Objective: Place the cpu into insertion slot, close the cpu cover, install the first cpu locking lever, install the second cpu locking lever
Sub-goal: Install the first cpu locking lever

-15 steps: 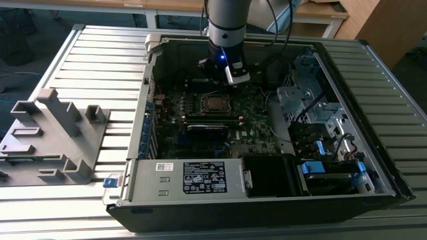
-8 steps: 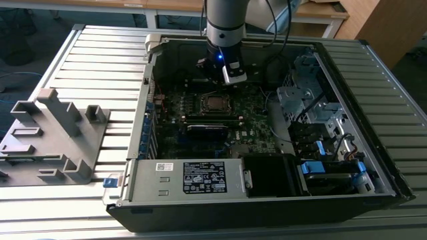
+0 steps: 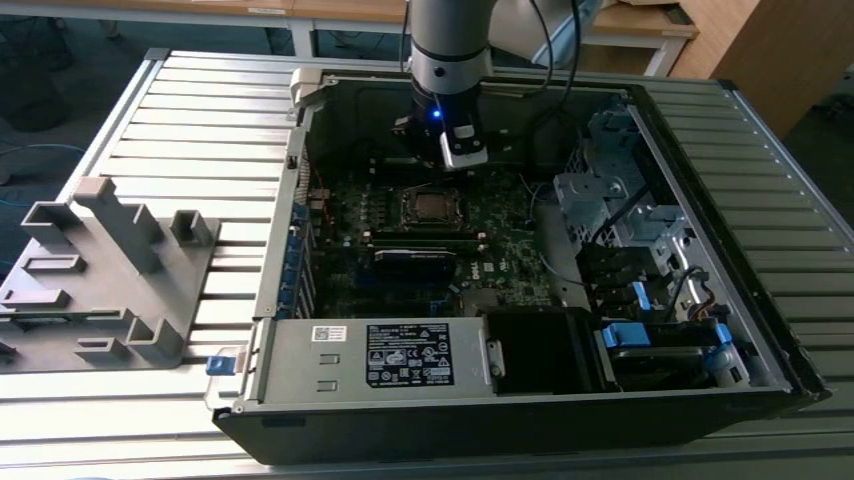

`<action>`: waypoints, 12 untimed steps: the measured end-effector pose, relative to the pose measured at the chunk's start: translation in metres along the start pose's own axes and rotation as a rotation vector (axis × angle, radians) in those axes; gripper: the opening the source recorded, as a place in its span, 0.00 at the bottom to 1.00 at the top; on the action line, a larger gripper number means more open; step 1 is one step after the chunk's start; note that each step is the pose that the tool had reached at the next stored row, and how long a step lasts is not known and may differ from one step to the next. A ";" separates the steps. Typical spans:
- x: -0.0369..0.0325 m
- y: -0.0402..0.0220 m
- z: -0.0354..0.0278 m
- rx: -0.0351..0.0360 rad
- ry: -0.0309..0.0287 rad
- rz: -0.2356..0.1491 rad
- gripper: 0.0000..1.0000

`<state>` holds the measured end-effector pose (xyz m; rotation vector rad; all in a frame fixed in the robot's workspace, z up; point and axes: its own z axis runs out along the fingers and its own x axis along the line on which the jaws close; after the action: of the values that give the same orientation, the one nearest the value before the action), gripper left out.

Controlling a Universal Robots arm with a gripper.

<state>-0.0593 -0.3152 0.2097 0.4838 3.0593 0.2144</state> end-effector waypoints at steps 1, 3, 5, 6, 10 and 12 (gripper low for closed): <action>0.0009 -0.0002 0.0001 -0.0002 -0.0005 0.003 0.11; 0.0023 -0.0004 0.0002 -0.0006 -0.0012 0.010 0.11; 0.0030 -0.0003 0.0006 -0.0012 -0.0020 0.017 0.11; 0.0032 -0.0002 0.0008 -0.0016 -0.0024 0.021 0.11; 0.0034 0.0000 0.0017 -0.0025 -0.0047 0.041 0.11; 0.0036 0.0001 0.0021 -0.0036 -0.0057 0.049 0.11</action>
<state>-0.0626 -0.3137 0.2076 0.5592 3.0433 0.2196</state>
